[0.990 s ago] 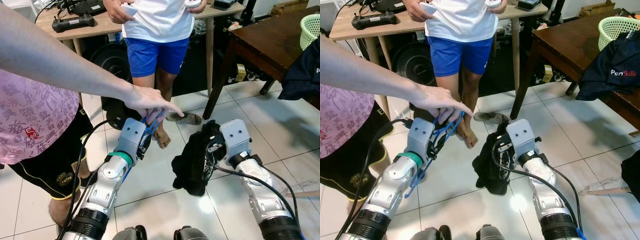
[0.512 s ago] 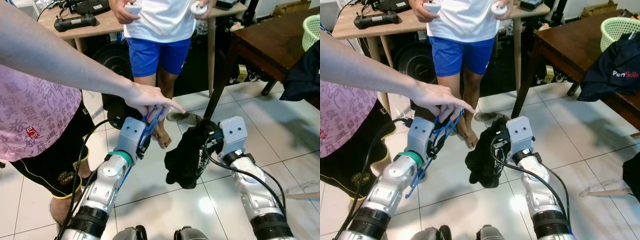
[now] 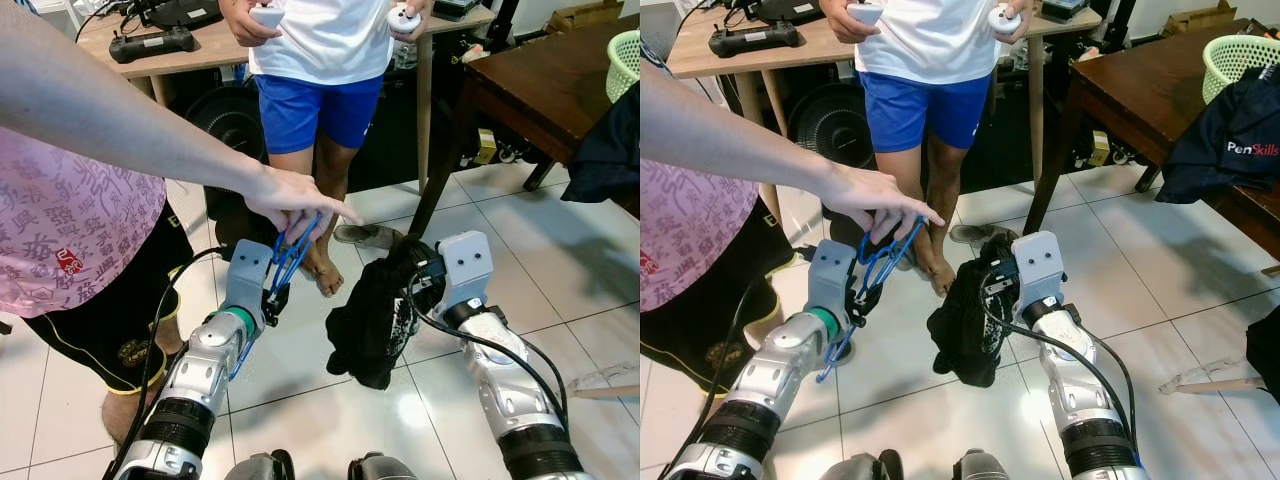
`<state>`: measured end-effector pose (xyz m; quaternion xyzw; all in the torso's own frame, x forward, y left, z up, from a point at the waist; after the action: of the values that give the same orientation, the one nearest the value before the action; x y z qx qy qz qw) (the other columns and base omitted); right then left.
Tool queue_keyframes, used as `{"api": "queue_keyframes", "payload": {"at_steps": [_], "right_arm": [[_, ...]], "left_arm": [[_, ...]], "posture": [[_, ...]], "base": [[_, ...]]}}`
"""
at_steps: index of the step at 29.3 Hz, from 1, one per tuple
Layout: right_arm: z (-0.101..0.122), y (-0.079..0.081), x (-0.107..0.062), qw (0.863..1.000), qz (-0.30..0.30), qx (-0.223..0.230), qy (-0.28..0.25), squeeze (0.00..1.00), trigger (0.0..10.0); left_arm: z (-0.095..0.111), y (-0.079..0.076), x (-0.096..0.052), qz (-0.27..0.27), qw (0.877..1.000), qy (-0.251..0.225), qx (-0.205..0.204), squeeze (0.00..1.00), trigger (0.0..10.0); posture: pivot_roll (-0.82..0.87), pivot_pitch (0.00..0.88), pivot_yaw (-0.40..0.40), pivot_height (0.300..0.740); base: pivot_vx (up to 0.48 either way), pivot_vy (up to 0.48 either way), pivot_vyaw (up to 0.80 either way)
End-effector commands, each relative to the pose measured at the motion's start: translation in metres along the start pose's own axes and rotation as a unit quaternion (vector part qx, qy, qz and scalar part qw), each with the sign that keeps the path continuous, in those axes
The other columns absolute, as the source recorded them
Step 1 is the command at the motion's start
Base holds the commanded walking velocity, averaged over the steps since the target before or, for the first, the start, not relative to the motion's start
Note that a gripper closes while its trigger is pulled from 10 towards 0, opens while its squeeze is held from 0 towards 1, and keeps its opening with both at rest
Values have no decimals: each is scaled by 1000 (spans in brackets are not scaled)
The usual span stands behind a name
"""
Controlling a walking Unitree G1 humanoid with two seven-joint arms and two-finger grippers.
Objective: Hang hanger
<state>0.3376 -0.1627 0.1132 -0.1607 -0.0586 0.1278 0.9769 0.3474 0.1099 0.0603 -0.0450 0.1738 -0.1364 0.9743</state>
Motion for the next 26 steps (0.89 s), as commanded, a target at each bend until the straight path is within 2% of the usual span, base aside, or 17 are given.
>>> {"api": "queue_keyframes", "payload": {"at_steps": [1, 2, 3, 4, 5, 26], "right_arm": [[6, -5, 1, 1000, -8, 1, -15, 0, 10000], [6, -5, 1, 1000, -8, 1, -15, 0, 10000], [6, -6, 1, 1000, -8, 0, -14, 0, 10000], [6, -6, 1, 1000, -8, 0, -14, 0, 10000], [6, -6, 1, 1000, -8, 0, -14, 0, 10000], [5, -7, 2, 1000, -7, -1, -13, 0, 10000]], "left_arm": [[-3, 2, -2, -1, 1000, 6, -8, 0, 6039], [-3, 2, -2, -1, 1000, 6, -8, 0, 6039], [-2, 2, -2, -3, 1000, 5, -10, 0, 1765], [-2, 2, -2, -3, 1000, 5, -10, 0, 1765], [-2, 1, -1, -5, 1000, 5, -11, 0, 0], [-3, 2, 0, -14, 1000, 6, -10, 0, 0]], "posture": [[-105, 61, 93, 740], [-105, 61, 93, 740], [-105, 60, 93, 740], [-105, 60, 93, 740], [-106, 58, 93, 740], [-111, 44, 90, 740]], "base": [[0, 0, 0], [0, 0, 0], [0, 0, 0], [0, 0, 0], [0, 0, 0], [0, 0, 0]]}}
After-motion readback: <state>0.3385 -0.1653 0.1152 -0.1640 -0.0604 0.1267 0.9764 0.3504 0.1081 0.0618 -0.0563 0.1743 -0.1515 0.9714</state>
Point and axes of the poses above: a point about 5 cm out from each wrist's last joint towards the gripper, its own x axis pointing out of the wrist towards the gripper, its own z axis along the axis of the wrist's last joint, y = z × x, the point moved 3 cm from there along x, pointing out of the wrist towards the gripper, and after that the axes turned 9 degrees about -x, right-handed, at the moved point
